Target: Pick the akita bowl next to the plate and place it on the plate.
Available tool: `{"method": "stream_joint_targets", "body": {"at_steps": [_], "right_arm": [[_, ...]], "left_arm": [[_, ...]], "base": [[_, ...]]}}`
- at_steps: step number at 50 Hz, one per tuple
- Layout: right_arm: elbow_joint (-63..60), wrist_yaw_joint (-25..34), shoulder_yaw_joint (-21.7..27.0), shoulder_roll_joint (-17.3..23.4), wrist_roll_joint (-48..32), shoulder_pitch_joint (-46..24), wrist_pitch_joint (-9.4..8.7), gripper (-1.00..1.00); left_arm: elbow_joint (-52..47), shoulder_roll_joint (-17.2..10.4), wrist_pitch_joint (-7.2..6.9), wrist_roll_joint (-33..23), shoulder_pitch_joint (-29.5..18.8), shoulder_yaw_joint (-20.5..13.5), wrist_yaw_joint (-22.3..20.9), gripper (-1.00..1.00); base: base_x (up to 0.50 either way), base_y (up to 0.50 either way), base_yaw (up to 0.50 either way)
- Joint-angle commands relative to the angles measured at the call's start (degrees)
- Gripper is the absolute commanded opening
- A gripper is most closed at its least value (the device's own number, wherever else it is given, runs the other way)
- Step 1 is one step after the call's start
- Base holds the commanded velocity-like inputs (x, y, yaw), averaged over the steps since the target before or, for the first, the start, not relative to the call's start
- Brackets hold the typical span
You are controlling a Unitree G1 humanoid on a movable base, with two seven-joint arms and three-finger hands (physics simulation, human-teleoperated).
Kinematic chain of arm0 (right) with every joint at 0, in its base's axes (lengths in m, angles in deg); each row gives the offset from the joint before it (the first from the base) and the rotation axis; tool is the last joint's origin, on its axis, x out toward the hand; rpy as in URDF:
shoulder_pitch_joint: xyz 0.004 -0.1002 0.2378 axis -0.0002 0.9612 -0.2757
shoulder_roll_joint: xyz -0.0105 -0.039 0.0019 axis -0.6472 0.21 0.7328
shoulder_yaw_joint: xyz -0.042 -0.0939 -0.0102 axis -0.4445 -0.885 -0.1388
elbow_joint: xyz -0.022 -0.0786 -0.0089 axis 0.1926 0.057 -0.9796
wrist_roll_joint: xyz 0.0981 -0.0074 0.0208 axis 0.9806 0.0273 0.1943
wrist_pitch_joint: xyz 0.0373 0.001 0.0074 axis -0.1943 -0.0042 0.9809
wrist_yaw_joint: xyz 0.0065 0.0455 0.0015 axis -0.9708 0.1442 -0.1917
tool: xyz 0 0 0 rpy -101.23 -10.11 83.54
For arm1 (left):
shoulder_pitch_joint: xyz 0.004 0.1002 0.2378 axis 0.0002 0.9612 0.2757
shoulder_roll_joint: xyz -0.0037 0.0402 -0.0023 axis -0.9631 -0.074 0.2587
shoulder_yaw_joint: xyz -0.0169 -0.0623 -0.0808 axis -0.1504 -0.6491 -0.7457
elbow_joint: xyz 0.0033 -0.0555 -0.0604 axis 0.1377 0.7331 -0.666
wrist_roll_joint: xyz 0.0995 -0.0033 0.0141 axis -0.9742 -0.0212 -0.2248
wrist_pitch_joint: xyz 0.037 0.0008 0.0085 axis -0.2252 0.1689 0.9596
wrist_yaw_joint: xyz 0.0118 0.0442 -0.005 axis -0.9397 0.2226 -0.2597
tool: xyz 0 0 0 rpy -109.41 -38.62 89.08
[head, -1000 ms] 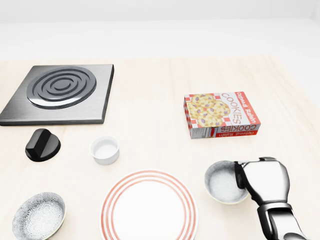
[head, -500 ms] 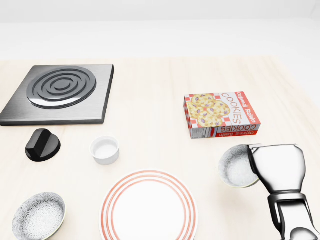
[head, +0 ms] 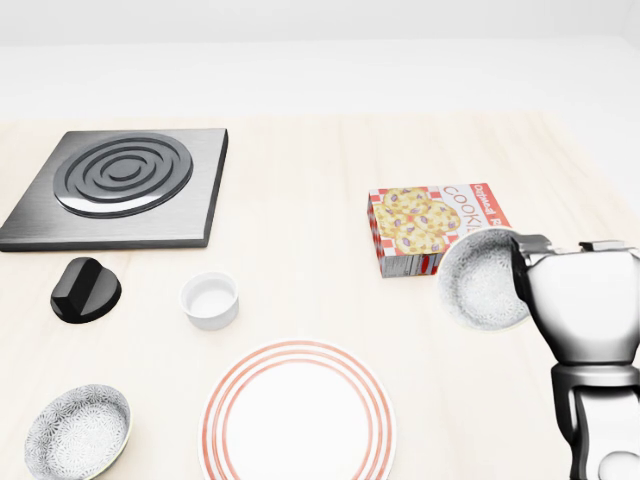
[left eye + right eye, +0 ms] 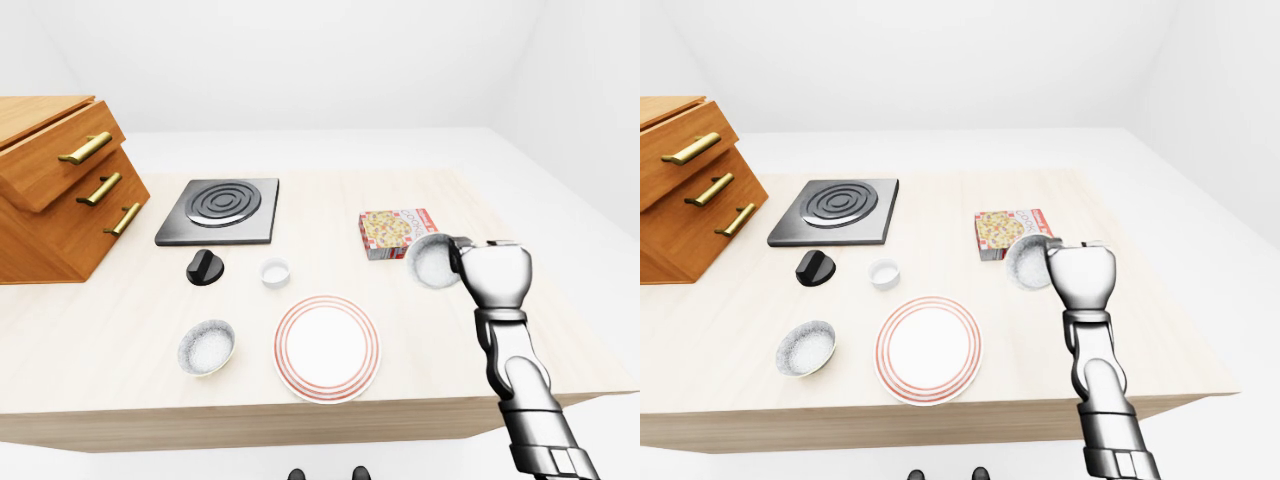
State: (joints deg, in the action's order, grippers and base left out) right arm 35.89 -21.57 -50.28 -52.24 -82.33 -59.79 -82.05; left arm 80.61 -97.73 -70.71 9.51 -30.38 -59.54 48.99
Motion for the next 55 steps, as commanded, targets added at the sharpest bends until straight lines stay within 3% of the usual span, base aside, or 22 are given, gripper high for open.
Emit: {"method": "stream_joint_targets", "body": {"at_steps": [1, 15, 26, 33, 55], "right_arm": [[-8.9, 0.0, 2.8, -2.5, 12.5, 0.6, 6.91, -1.00], [-17.5, 1.8, 0.3, -6.1, 12.6, 1.1, 6.91, -1.00], [-24.8, 8.0, -4.9, -10.8, 11.8, 1.8, 6.91, -1.00], [-26.0, 7.8, -9.7, -13.9, 9.7, 6.0, 6.91, -1.00], [-25.3, 10.5, -16.5, -16.0, 11.1, 11.3, 6.91, -1.00]], "left_arm": [[-0.7, 0.2, 0.00, -0.3, 0.2, -0.2, 0.4, 1.00], [1.0, 0.1, 0.00, -0.2, -0.6, 0.4, -0.6, 1.00], [0.4, 0.2, 0.00, -0.1, -0.3, 0.3, -0.2, 1.00], [-0.5, 0.2, 0.00, -0.2, 0.3, -0.1, 0.2, 1.00], [0.0, 0.5, 0.00, -0.5, 0.0, -0.1, -0.2, 1.00]], "base": [[0.00, 0.00, 0.00], [0.00, 0.00, 0.00], [0.00, 0.00, 0.00], [0.00, 0.00, 0.00], [0.00, 0.00, 0.00]]}}
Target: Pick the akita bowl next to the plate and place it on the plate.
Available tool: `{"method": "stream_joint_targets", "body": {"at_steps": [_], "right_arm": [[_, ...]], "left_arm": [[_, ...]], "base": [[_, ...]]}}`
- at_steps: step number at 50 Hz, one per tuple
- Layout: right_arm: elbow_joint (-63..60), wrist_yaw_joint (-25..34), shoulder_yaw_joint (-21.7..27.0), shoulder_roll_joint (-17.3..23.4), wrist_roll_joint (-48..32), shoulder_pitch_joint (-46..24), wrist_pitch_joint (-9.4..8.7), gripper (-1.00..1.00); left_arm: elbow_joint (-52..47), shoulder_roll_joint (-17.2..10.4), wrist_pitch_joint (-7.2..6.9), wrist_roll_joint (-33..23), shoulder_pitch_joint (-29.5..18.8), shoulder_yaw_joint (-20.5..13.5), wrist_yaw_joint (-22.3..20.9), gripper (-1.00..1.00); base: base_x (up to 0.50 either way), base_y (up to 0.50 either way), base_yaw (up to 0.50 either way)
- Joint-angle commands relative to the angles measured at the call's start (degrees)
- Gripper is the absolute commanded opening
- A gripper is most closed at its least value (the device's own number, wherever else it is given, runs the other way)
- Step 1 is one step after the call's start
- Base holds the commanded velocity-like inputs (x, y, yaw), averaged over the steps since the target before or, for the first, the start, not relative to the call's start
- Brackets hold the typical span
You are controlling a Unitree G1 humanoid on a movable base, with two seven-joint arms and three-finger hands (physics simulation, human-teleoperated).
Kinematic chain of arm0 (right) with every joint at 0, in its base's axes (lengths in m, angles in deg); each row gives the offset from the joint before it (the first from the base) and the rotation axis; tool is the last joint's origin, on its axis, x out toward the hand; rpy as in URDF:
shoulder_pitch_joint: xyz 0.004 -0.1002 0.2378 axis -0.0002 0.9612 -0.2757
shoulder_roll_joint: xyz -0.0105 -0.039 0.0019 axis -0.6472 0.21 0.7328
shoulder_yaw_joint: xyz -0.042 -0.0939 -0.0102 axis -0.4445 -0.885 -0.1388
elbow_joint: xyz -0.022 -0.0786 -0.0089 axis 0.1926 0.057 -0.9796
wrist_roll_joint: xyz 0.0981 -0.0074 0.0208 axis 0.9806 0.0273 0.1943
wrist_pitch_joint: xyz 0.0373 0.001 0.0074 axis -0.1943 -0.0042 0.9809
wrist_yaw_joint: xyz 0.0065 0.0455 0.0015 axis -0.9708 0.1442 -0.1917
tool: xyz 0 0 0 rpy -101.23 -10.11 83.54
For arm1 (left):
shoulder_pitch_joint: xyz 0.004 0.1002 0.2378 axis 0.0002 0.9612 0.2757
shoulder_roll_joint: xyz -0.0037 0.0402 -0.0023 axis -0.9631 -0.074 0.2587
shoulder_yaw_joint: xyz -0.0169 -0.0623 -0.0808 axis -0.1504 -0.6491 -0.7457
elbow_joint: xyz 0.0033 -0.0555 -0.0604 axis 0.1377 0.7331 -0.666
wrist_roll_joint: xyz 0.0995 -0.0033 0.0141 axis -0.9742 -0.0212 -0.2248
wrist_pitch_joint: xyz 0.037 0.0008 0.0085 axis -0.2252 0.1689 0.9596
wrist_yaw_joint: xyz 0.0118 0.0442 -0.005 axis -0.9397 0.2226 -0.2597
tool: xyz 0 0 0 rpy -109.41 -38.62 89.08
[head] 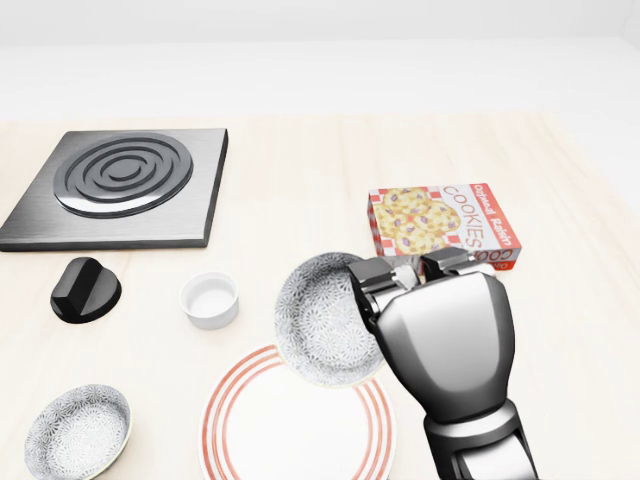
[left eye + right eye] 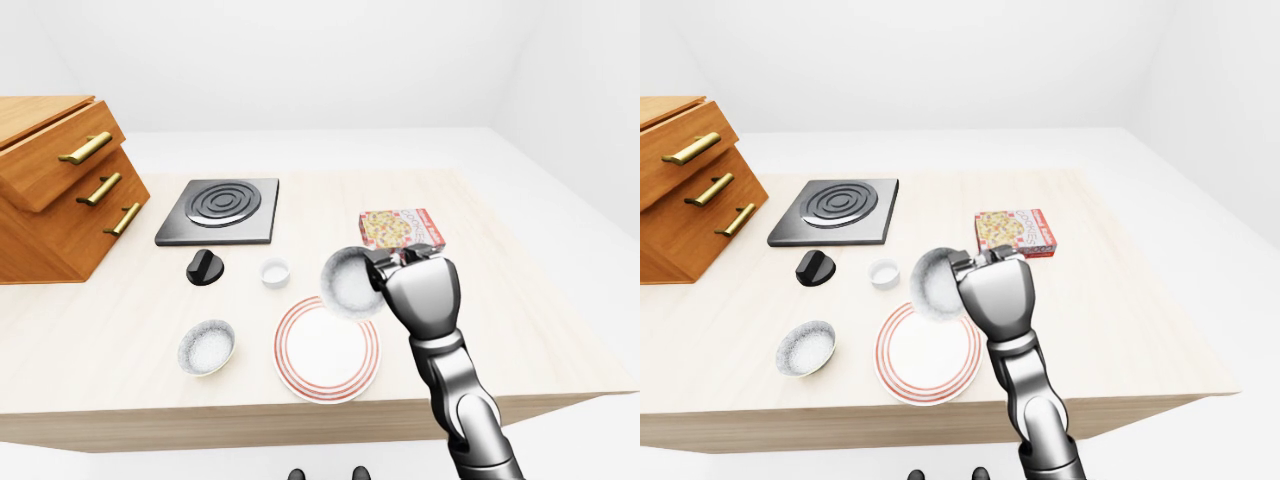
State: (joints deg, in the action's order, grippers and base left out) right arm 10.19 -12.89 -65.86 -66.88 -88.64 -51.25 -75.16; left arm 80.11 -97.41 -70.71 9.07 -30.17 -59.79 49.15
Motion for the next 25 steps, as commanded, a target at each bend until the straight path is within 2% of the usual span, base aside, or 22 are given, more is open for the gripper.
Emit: {"method": "stream_joint_targets", "body": {"at_steps": [1, 15, 25], "right_arm": [[0.3, 2.5, -1.0, -1.4, 17.9, 2.9, 0.02, -1.00], [4.8, 12.7, -3.0, -1.3, 25.4, 5.9, 0.02, -1.00], [6.8, 15.6, -4.2, -1.3, 26.8, 6.8, 0.02, -1.00]], "left_arm": [[0.6, 0.1, 0.00, -0.1, -0.2, 0.2, -0.4, 1.00], [0.7, 0.2, 0.00, -0.2, -0.4, 0.3, -0.2, 1.00], [2.1, 0.1, 0.00, -0.1, -1.2, 1.2, -1.0, 1.00]], "base": [[0.00, 0.00, 0.00], [0.00, 0.00, 0.00], [0.00, 0.00, 0.00]]}}
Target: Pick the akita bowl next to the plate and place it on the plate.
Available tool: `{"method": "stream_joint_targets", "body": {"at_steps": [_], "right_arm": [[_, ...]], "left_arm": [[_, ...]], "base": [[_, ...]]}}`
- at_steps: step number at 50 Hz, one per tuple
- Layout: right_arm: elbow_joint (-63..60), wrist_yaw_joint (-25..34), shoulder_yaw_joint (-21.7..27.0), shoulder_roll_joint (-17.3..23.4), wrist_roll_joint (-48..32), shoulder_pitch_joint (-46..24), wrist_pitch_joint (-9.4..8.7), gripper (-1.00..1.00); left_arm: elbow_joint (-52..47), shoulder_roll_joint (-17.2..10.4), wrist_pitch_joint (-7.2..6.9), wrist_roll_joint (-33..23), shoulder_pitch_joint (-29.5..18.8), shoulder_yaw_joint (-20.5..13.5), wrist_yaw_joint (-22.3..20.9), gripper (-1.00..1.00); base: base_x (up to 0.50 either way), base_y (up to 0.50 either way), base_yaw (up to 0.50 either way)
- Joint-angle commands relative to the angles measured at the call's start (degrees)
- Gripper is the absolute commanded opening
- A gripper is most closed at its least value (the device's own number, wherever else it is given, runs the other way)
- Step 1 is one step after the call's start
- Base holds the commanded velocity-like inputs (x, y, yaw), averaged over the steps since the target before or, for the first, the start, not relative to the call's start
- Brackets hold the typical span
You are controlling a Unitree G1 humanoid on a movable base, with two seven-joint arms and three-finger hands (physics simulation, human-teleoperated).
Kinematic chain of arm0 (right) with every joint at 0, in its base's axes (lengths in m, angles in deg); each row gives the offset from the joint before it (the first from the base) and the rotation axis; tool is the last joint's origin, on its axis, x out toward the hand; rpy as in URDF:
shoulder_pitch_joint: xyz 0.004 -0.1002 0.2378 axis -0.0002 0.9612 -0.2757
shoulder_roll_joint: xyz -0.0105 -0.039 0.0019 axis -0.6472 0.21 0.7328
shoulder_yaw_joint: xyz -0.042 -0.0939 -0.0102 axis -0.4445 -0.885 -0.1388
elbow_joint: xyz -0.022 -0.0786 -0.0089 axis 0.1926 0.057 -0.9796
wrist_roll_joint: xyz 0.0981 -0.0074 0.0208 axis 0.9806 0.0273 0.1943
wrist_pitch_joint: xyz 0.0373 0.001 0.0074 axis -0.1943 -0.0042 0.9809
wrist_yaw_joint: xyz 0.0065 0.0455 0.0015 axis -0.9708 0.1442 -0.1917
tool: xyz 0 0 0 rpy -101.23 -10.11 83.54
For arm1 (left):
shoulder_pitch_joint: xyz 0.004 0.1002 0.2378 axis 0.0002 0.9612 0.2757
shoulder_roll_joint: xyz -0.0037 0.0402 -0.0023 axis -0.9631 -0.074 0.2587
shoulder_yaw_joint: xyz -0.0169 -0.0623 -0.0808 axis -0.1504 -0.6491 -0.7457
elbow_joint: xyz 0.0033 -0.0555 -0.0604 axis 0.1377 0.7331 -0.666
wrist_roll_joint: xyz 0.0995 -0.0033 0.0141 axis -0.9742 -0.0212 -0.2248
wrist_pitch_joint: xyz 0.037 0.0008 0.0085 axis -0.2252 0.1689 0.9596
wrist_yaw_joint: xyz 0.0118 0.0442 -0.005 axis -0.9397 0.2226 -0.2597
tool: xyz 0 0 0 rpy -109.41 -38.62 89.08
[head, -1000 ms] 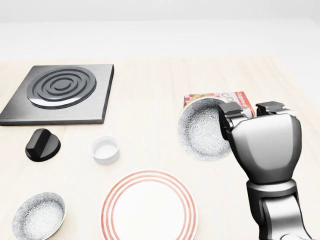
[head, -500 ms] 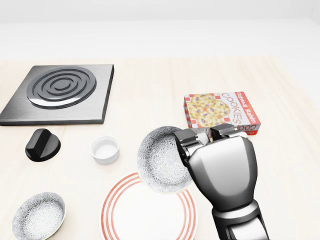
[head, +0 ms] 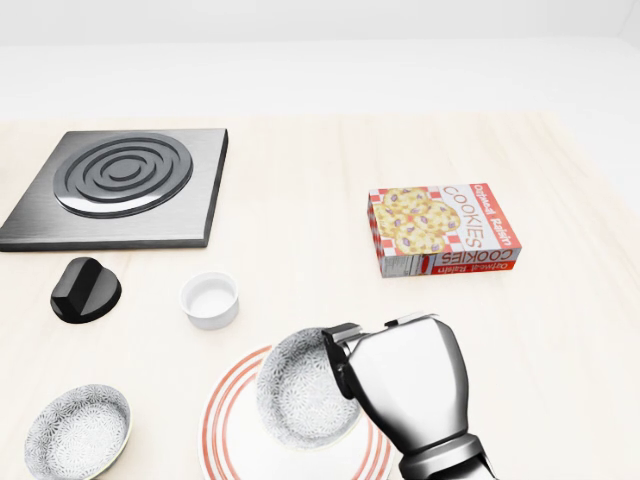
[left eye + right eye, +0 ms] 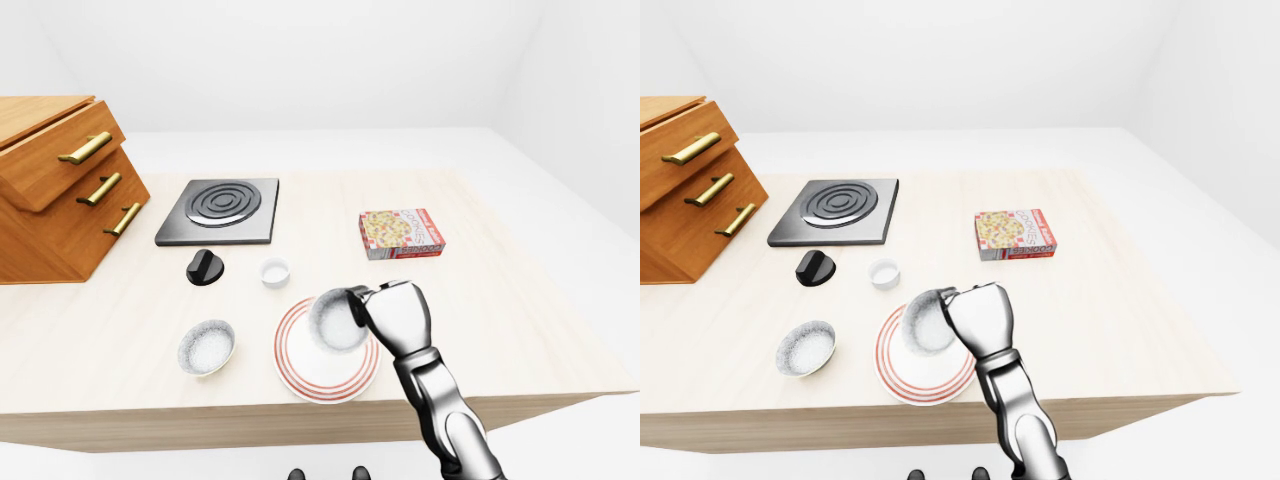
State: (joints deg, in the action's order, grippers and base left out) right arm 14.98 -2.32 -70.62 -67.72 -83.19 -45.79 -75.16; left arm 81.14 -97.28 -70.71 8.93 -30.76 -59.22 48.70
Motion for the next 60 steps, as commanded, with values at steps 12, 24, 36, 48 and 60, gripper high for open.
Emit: {"method": "stream_joint_targets", "body": {"at_steps": [12, 24, 36, 48, 60], "right_arm": [[4.9, 11.1, -0.3, -1.7, 27.0, -0.1, 0.02, -1.00], [8.4, 13.2, 0.0, -3.0, 31.8, -2.9, 0.02, -1.00], [11.1, 12.0, 0.2, -2.7, 33.3, -4.1, 0.02, -1.00], [14.6, 4.2, 1.8, -2.3, 31.5, -5.9, 0.02, -1.00], [16.9, -3.7, 3.0, -2.1, 29.5, -7.3, 0.02, -1.00]], "left_arm": [[0.8, 0.1, 0.00, -0.2, -0.6, 0.9, -0.3, 1.00], [1.4, 0.1, 0.00, -0.3, -0.7, 1.0, -0.7, 1.00], [0.8, 0.2, 0.00, -0.2, -0.4, 0.9, -0.4, 1.00], [-0.3, 0.5, 0.00, -0.3, 0.0, 0.5, -0.4, 1.00], [0.1, 0.5, 0.00, -0.3, -0.4, 0.4, -1.0, 1.00]], "base": [[0.00, 0.00, 0.00], [0.00, 0.00, 0.00], [0.00, 0.00, 0.00], [0.00, 0.00, 0.00], [0.00, 0.00, 0.00]]}}
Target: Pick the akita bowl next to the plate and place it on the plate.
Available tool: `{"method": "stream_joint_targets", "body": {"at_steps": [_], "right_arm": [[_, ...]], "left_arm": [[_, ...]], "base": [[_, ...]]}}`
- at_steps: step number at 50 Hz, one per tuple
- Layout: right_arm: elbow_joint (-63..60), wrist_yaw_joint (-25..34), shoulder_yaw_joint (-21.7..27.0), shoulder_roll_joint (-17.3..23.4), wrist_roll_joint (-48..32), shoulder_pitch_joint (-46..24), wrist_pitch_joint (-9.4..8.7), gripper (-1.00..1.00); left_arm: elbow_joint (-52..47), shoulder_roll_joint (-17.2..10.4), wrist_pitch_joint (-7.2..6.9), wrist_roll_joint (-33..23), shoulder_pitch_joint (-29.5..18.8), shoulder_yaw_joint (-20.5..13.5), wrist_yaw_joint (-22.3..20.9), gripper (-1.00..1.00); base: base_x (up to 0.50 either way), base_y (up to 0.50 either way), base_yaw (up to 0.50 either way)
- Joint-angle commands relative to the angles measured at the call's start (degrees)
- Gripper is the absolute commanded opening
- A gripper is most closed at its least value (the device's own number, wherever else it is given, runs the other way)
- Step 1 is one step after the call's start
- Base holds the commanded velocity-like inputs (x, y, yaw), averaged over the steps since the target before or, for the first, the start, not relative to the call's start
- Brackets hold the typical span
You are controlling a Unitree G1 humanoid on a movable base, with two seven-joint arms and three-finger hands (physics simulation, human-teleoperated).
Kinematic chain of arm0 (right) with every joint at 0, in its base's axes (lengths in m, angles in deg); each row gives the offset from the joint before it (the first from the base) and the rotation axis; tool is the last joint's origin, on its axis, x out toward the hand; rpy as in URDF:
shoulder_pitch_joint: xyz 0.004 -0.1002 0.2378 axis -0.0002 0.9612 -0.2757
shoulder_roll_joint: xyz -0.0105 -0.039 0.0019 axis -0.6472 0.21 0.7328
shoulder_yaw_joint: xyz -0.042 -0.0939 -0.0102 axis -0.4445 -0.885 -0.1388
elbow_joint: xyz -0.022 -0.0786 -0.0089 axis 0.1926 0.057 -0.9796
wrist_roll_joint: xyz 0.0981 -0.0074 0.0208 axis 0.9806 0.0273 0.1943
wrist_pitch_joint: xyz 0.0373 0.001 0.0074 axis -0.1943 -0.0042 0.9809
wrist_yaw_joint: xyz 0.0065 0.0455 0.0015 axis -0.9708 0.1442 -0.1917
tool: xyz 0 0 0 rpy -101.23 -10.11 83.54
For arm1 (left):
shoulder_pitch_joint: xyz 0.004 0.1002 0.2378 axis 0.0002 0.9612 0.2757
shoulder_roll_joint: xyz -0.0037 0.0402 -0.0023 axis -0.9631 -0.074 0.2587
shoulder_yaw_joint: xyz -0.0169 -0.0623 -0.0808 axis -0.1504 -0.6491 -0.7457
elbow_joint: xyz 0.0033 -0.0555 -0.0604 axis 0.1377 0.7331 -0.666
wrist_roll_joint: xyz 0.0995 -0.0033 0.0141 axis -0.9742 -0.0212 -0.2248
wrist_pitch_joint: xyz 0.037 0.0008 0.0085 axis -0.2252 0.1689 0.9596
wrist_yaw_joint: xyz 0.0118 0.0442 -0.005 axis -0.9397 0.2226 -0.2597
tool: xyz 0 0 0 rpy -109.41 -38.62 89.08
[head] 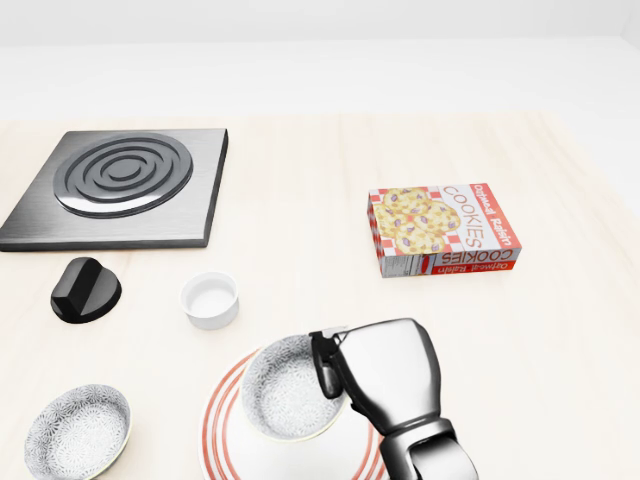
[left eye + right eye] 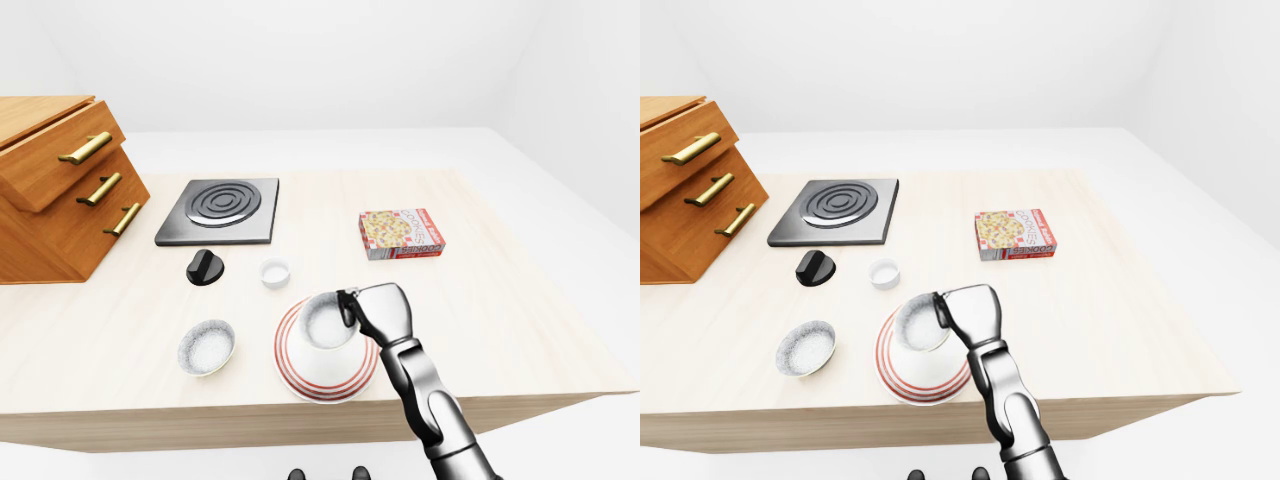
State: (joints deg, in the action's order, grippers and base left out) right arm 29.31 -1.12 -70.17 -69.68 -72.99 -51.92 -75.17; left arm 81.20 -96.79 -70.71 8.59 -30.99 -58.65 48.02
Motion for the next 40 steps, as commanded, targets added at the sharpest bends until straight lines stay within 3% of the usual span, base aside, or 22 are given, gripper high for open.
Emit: {"method": "stream_joint_targets", "body": {"at_steps": [1, 15, 25, 40], "right_arm": [[2.7, -5.3, 2.5, -0.2, 19.6, -0.9, 0.02, -1.00], [11.0, -10.8, 2.6, -0.3, 18.5, -2.4, 0.02, -1.00], [23.1, -20.2, 1.3, -0.4, 10.8, -5.8, 0.02, -1.00], [27.6, -20.5, 1.0, -1.2, 10.8, -6.9, 0.02, -1.00]], "left_arm": [[0.1, 0.0, 0.00, 0.0, -0.2, 0.0, -0.3, 1.00], [1.2, 0.0, 0.00, 0.2, -0.7, 0.5, -0.8, 1.00], [0.4, 0.0, 0.00, 0.4, -0.2, 0.4, -0.4, 1.00], [0.2, 0.0, 0.00, 0.4, 0.0, -0.1, -0.4, 1.00]], "base": [[0.00, 0.00, 0.00], [0.00, 0.00, 0.00], [0.00, 0.00, 0.00], [0.00, 0.00, 0.00]]}}
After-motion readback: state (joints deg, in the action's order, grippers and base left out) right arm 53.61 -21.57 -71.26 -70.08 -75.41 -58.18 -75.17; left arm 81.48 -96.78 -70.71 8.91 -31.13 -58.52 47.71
